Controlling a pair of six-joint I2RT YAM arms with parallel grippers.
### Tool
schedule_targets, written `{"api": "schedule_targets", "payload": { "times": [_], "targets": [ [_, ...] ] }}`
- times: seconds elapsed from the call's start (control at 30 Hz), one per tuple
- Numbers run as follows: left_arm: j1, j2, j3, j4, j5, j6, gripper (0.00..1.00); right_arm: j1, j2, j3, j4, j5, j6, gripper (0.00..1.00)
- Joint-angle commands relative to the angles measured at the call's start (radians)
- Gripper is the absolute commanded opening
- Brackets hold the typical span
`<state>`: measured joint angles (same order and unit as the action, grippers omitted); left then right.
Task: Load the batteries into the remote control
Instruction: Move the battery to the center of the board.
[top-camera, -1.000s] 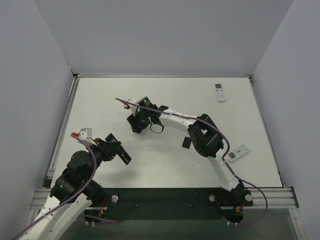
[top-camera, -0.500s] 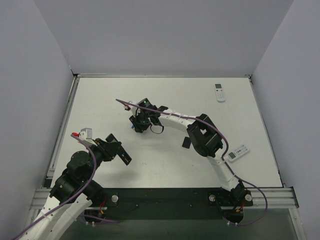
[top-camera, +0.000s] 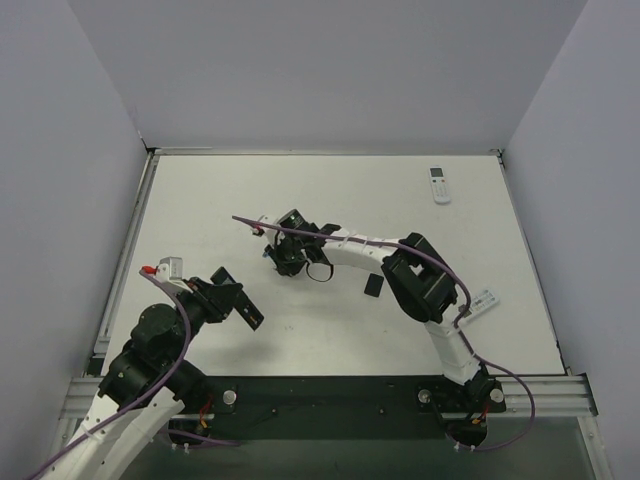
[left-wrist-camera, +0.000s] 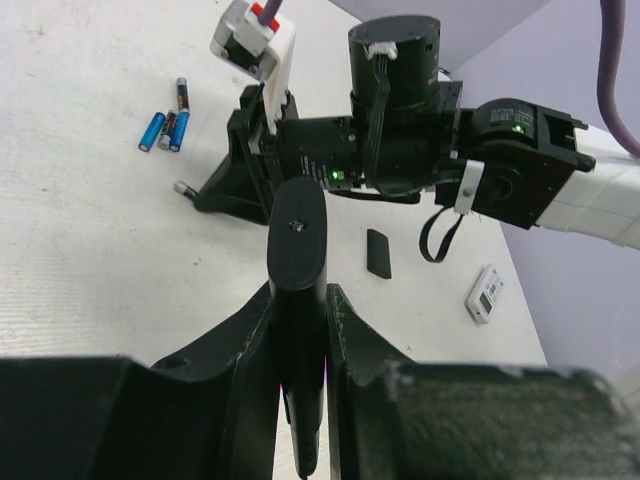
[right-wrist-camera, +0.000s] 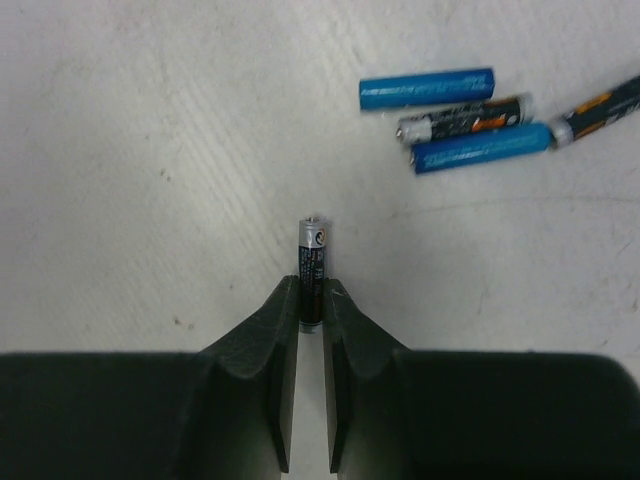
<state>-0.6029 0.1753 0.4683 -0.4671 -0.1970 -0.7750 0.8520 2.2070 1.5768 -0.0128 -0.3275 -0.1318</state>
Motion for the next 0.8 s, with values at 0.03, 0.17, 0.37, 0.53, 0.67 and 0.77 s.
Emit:
{"api": "schedule_targets", "payload": {
  "times": [0.03,0.17,0.37,0.53,0.67,0.77],
  "targets": [
    [-0.005,-0.017,-0.005,0.09,0.037,-0.01,0.0,0.019,-0.173,-0.197,-0.101,0.071,0.088,0.03],
    [-0.005,-0.01,-0.028,0.128,0.065,-0.015,0.0,0.022,-0.289,-0.361,-0.118,0.14,0.183,0.01],
    [-0.005,0.015,-0.057,0.214,0.099,-0.03,0.0,0.018,-0.426,-0.538,-0.187,0.286,0.333,0.0],
    [-0.005,0.029,-0.062,0.24,0.117,-0.03,0.0,0.016,-0.486,-0.629,-0.202,0.376,0.457,0.0],
    [-0.005,0.03,-0.066,0.249,0.123,-0.041,0.0,0.01,-0.495,-0.649,-0.22,0.45,0.529,0.0],
    [-0.005,0.026,-0.066,0.248,0.131,-0.044,0.0,0.01,-0.484,-0.649,-0.228,0.481,0.517,0.0]
  ]
}}
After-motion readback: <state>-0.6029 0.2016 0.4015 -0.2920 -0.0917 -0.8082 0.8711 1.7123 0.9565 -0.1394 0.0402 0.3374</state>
